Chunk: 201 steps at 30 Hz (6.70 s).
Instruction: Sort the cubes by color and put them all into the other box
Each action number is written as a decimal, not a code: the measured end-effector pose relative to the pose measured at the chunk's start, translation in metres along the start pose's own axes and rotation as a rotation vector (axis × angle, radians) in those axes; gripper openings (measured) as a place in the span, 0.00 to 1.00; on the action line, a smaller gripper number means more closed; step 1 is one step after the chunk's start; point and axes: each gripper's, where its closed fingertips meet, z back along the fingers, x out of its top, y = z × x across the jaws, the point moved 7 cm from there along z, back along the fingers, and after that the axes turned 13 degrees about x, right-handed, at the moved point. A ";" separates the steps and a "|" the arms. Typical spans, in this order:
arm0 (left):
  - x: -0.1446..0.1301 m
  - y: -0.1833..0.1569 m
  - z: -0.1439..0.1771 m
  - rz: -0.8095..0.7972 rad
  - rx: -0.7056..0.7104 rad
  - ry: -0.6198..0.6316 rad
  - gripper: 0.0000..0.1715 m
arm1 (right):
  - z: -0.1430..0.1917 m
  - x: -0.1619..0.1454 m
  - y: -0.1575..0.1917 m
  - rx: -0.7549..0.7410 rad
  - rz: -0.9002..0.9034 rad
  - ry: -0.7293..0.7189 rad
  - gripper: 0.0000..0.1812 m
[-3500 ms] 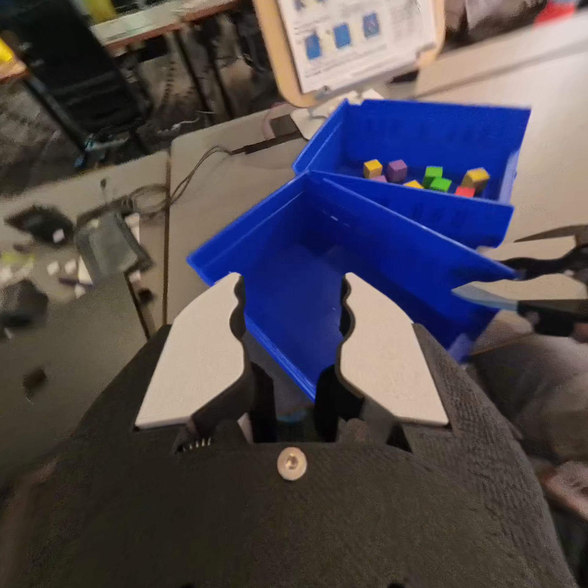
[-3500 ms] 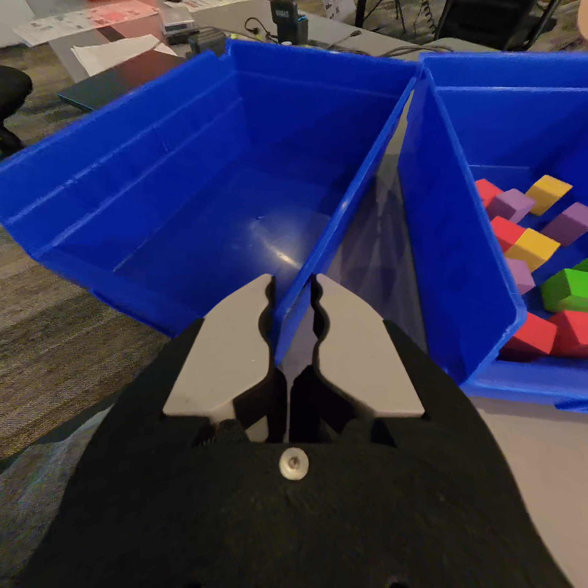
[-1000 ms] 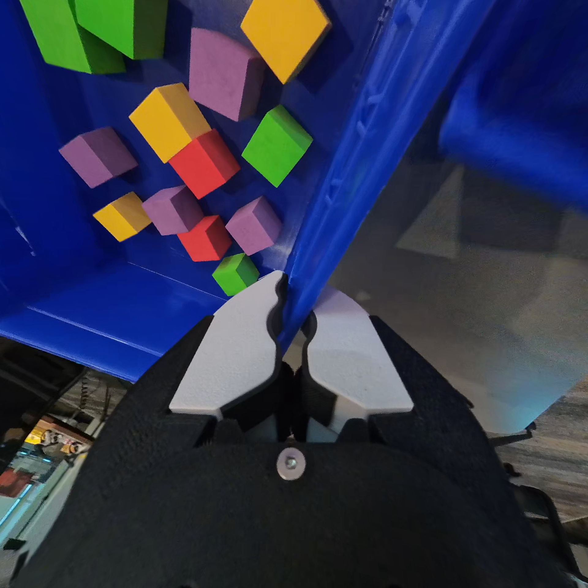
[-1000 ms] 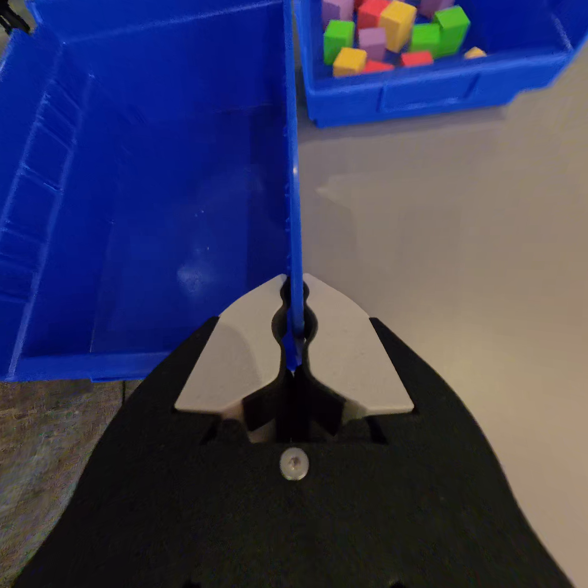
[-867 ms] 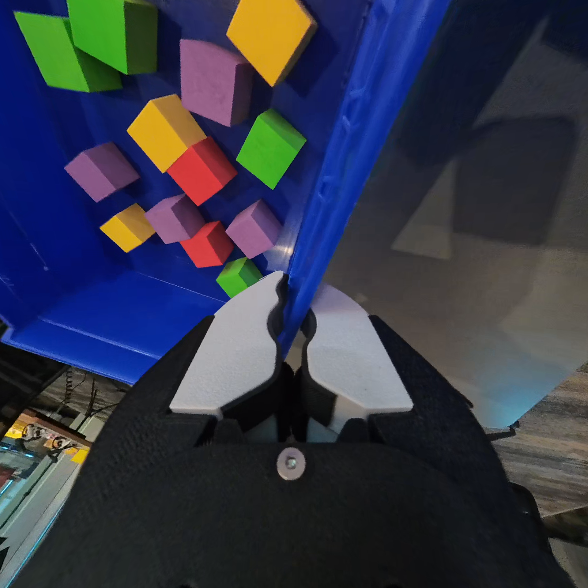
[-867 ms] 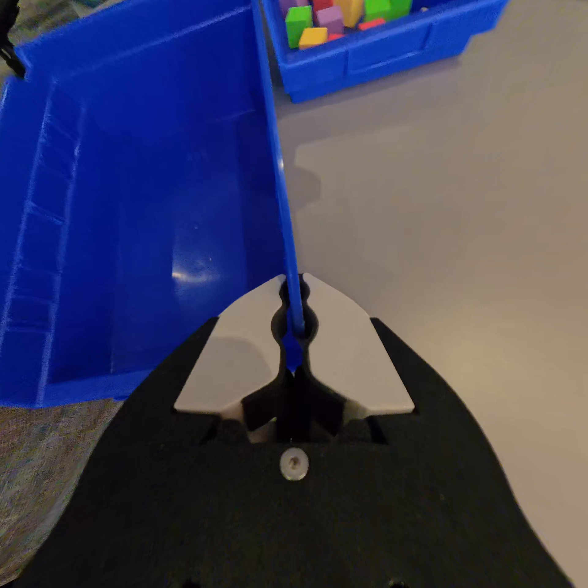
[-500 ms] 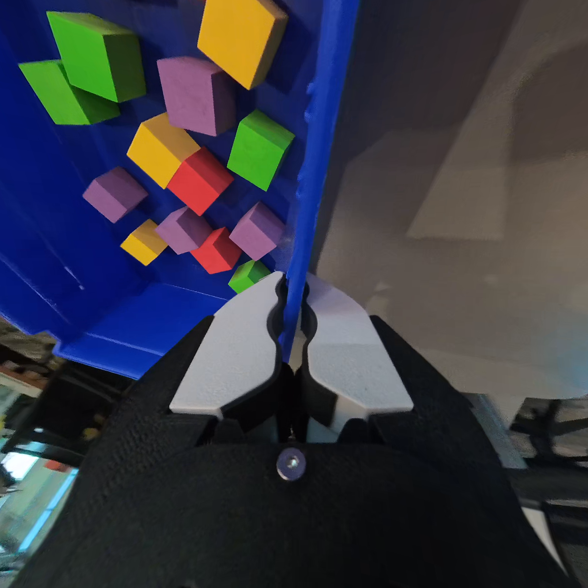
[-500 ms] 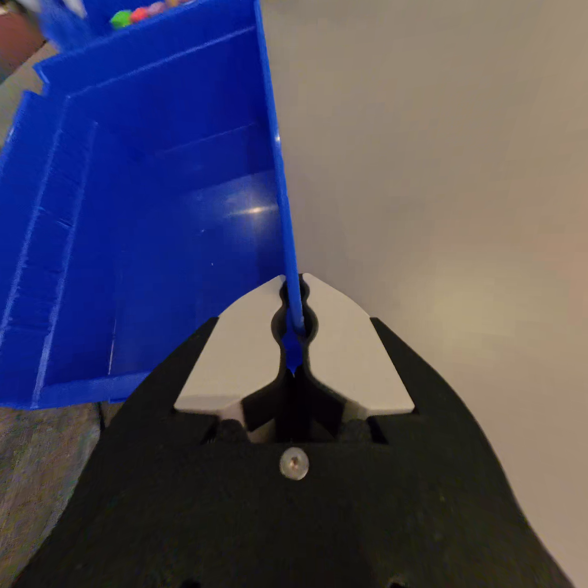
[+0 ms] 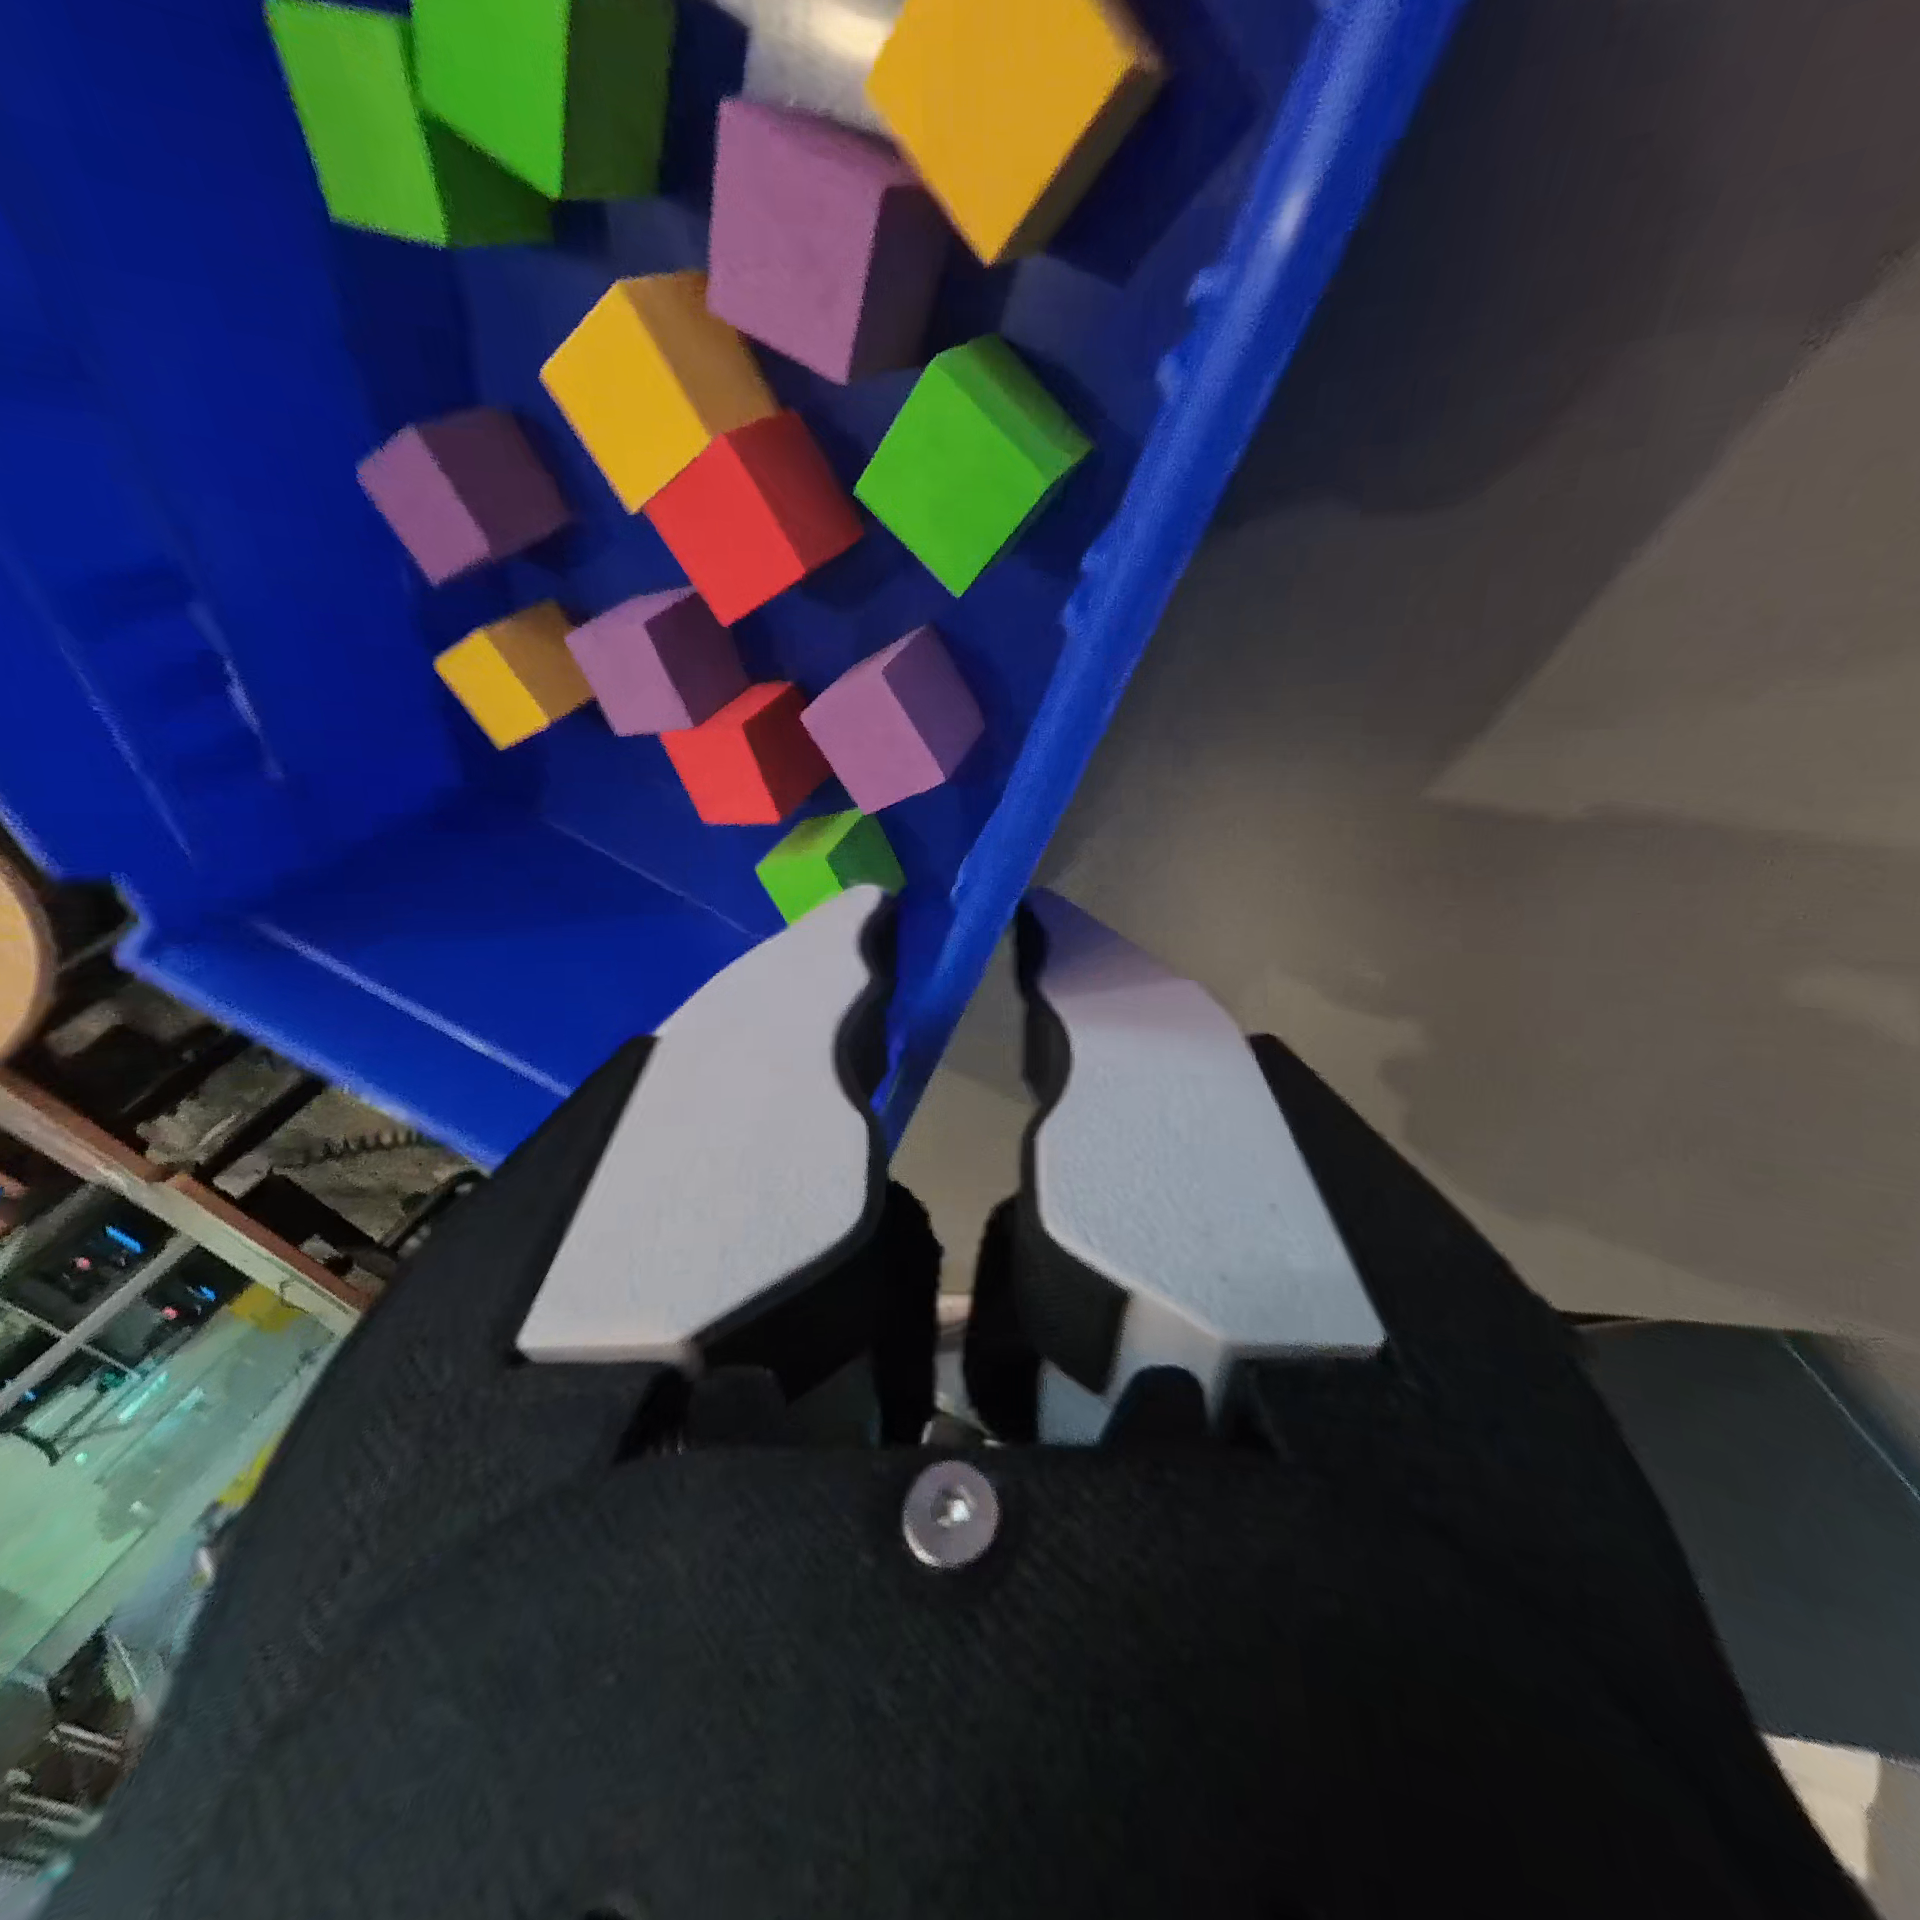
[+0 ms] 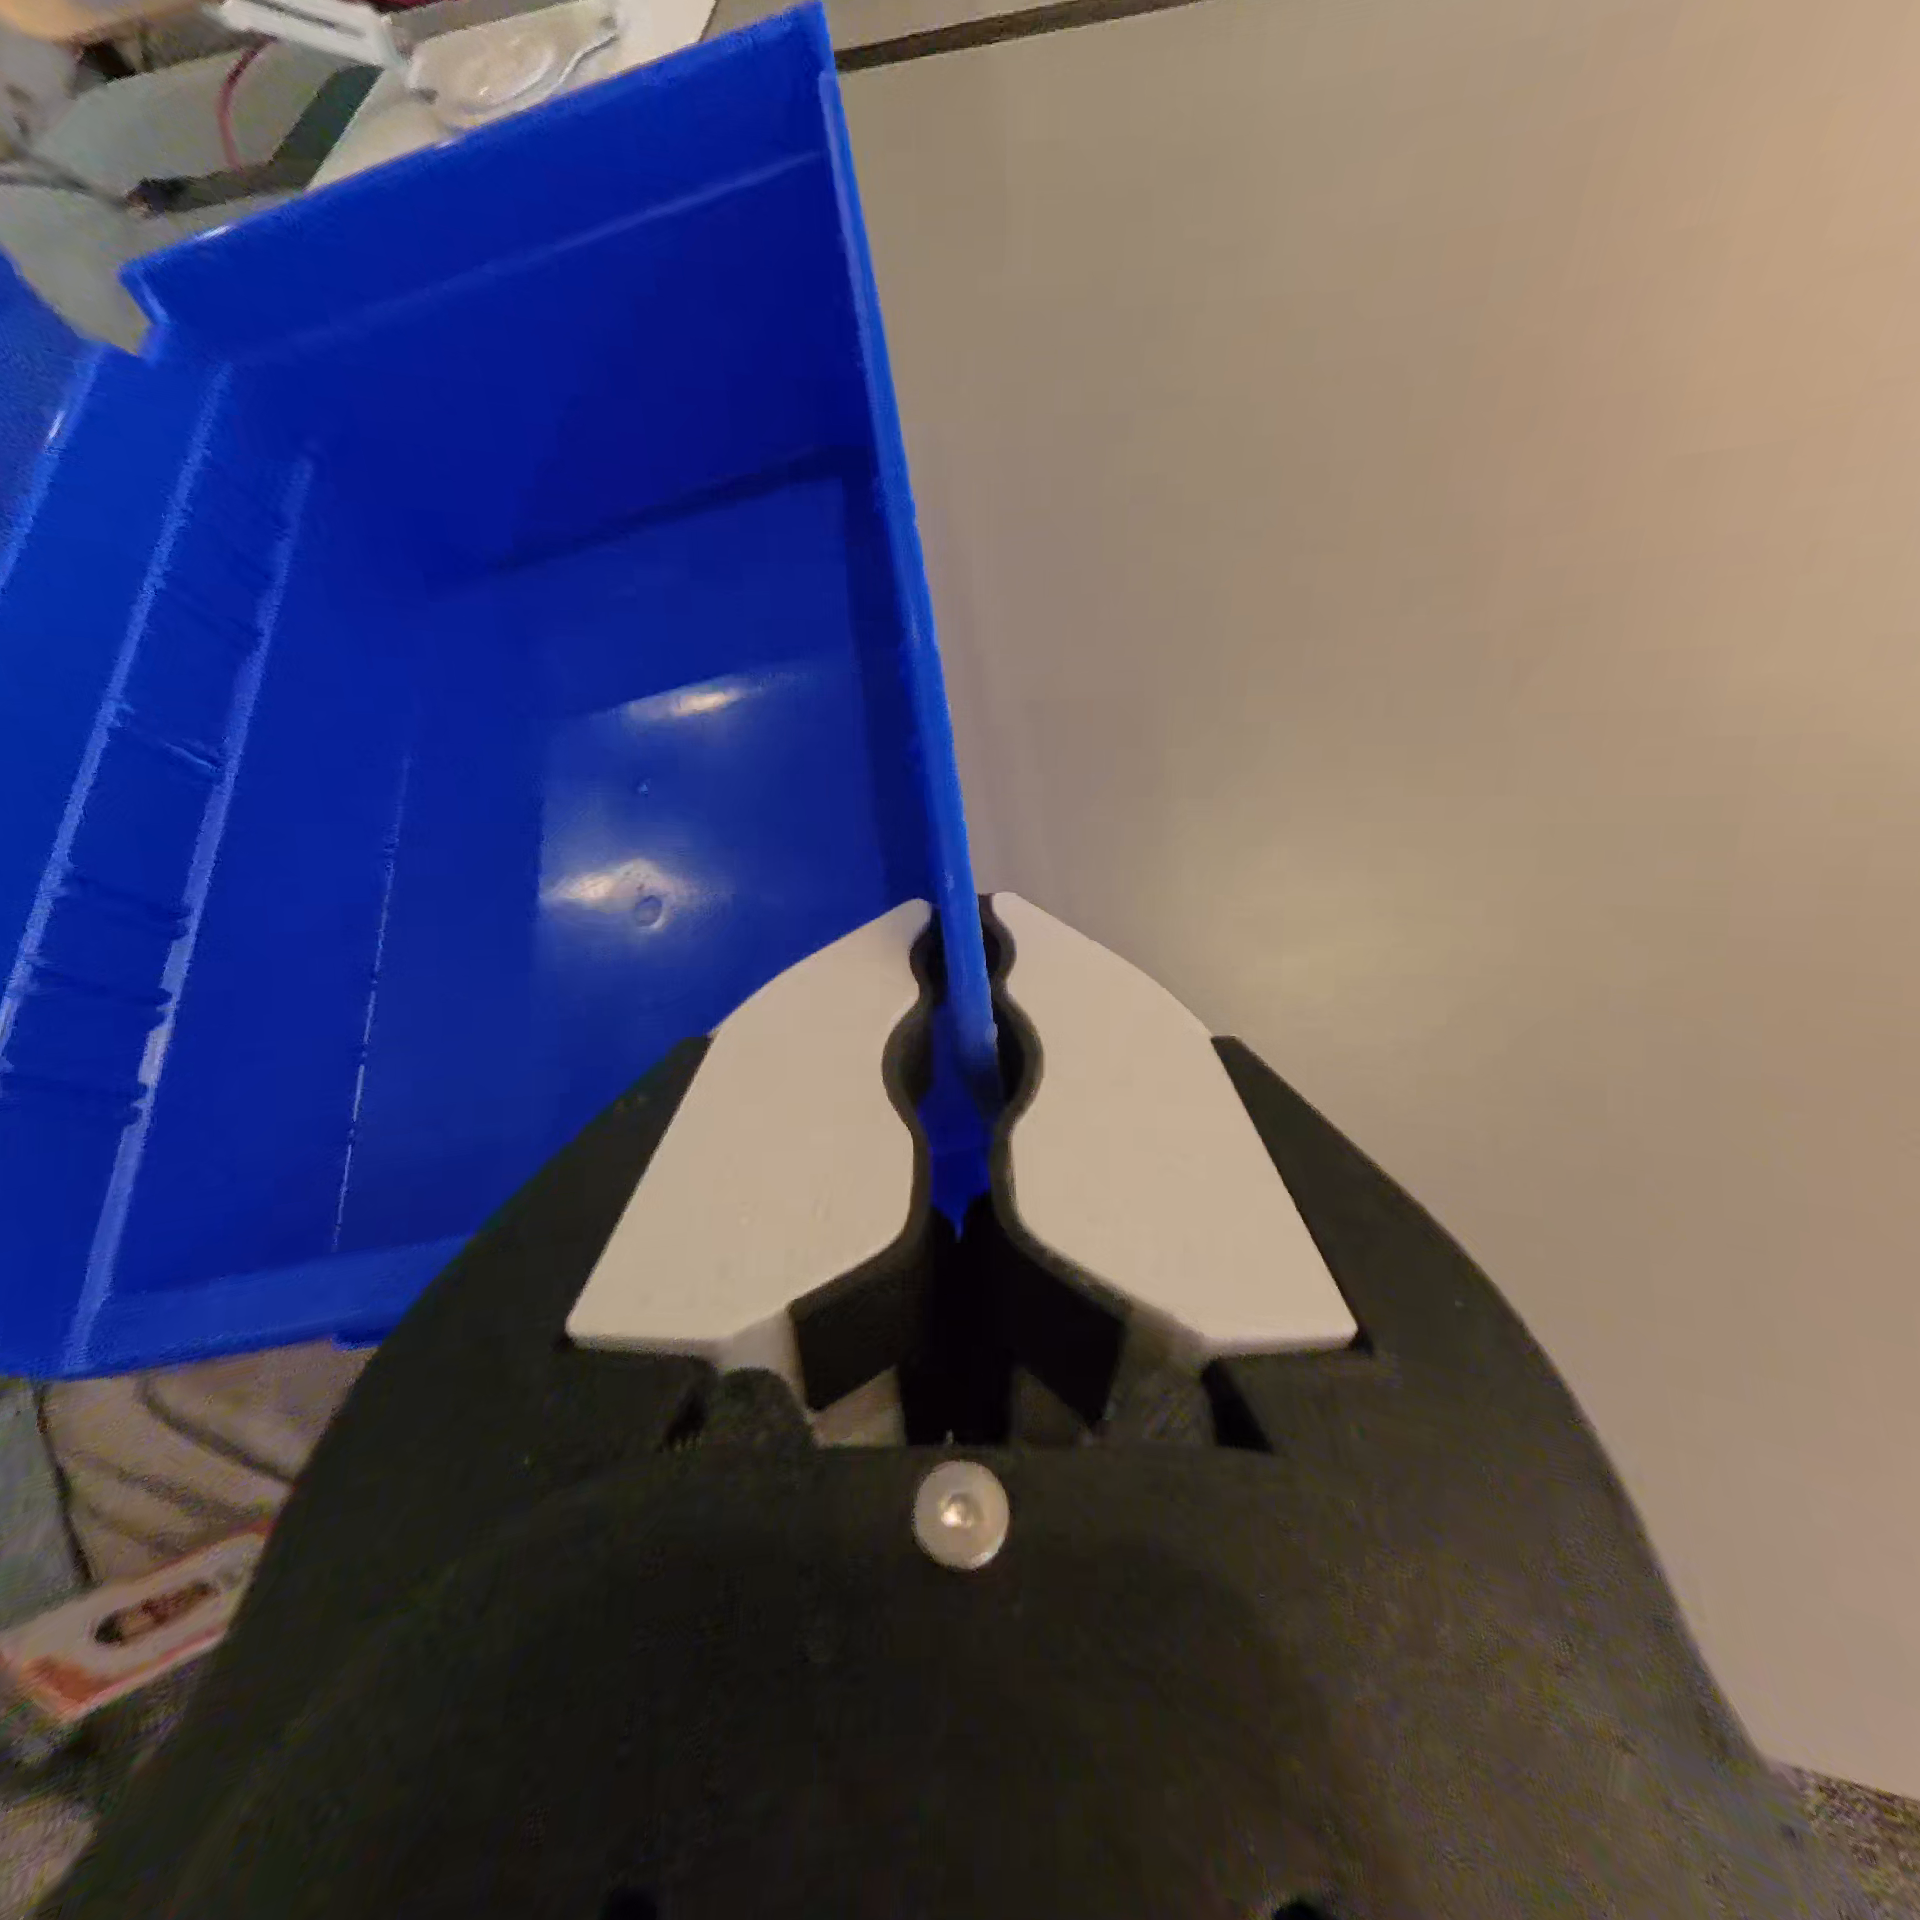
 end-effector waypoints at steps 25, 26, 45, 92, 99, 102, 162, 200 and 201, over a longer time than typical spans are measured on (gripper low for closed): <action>0.181 0.024 0.000 0.997 -0.219 0.156 0.34 | 0.012 -0.002 0.112 0.413 1.196 0.554 0.12; 0.181 0.022 -0.006 0.987 -0.238 0.179 0.34 | 0.006 -0.003 0.112 0.442 1.237 0.639 0.13; 0.179 0.016 -0.038 0.869 -0.412 0.390 0.17 | -0.060 -0.027 0.092 0.597 1.191 1.155 0.13; 0.134 -0.024 -0.019 0.279 -0.471 0.333 0.15 | -0.083 -0.002 0.066 0.450 1.145 1.067 0.13; 0.130 -0.027 -0.016 0.362 -0.439 0.305 0.14 | -0.083 -0.003 0.067 0.425 1.100 1.016 0.13; 0.125 -0.034 -0.012 0.381 -0.414 0.298 0.14 | -0.080 -0.005 0.066 0.407 1.091 0.980 0.13; 0.126 0.121 0.043 1.674 -0.651 -1.171 0.17 | -0.046 0.064 0.177 0.544 0.989 -0.203 0.24; 0.137 0.099 0.102 1.594 0.218 -1.032 0.12 | -0.061 0.080 0.073 0.238 0.743 0.959 0.16; 0.136 0.099 0.107 1.568 0.265 -1.020 0.12 | -0.065 0.071 0.060 0.221 0.711 1.058 0.16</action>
